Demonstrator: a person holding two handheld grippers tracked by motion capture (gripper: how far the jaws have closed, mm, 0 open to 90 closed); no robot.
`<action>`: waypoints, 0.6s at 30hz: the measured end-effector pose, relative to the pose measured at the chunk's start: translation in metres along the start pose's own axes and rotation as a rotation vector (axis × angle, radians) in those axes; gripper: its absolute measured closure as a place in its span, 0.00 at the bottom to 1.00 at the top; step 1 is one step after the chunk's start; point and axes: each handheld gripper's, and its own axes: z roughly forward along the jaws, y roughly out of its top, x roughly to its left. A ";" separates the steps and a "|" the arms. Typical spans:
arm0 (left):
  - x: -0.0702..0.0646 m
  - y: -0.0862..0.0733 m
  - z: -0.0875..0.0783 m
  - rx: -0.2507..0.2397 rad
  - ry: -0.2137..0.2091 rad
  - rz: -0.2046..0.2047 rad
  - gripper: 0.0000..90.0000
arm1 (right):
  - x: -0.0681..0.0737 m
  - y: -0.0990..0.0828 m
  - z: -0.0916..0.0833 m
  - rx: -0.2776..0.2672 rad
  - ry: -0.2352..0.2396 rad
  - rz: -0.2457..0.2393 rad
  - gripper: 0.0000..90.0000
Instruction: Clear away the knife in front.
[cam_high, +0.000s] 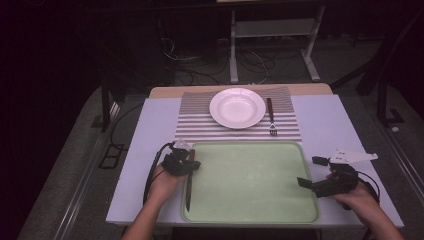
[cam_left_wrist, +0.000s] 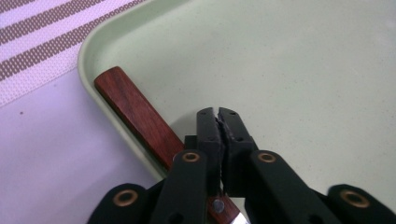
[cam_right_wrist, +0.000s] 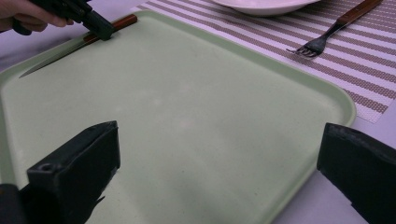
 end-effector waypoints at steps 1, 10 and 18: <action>0.000 0.001 -0.001 -0.012 -0.001 0.008 0.93 | 0.000 0.000 0.000 0.001 0.000 0.000 0.00; -0.001 0.006 -0.014 -0.136 -0.057 0.025 0.66 | 0.000 0.000 0.001 0.003 0.000 -0.001 0.00; -0.007 0.008 -0.021 -0.201 -0.101 0.052 0.36 | -0.001 0.000 0.000 0.003 0.002 -0.001 0.00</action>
